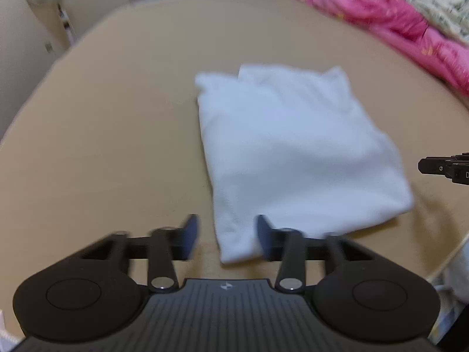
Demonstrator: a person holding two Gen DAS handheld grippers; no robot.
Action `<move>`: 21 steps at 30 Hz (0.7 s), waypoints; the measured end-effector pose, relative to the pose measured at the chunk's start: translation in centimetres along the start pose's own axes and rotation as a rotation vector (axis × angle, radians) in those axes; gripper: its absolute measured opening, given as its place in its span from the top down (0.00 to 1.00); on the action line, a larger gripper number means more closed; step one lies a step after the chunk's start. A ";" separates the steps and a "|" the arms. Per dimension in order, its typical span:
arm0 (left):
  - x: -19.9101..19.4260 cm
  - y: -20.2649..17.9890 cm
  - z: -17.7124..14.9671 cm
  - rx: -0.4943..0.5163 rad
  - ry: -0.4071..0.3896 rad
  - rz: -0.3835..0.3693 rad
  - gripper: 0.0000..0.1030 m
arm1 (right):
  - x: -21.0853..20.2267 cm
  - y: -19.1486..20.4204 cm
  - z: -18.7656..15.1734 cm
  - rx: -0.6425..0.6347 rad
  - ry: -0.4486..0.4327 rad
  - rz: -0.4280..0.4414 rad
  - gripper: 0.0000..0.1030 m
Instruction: Fold small clothes
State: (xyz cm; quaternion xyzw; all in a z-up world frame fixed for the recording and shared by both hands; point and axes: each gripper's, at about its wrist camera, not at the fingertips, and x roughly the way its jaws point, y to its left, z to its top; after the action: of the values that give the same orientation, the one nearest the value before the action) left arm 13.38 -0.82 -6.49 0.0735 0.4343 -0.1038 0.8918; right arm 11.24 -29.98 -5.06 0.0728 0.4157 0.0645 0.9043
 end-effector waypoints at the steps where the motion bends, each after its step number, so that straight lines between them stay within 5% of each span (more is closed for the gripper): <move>1: -1.3 -0.5 -0.1 0.009 -0.044 0.019 0.30 | -1.6 0.3 -0.5 -0.003 -0.042 0.000 0.74; 3: -3.7 -1.6 -1.1 0.023 -0.122 0.051 0.15 | -4.3 1.1 -1.5 0.002 -0.124 0.007 0.42; 12: -10.7 -3.4 -4.2 -0.072 -0.220 0.063 0.13 | -11.6 5.0 -6.6 -0.010 -0.294 -0.017 0.23; 21: -14.7 -3.7 -7.2 -0.138 -0.249 0.047 0.12 | -14.7 8.1 -8.6 0.003 -0.346 -0.044 0.08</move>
State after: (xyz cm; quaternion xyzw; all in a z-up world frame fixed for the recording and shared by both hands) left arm -1.91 -1.05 0.57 0.0088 0.3244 -0.0611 0.9439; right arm -5.31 -23.99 1.81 0.0751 0.2553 0.0308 0.9634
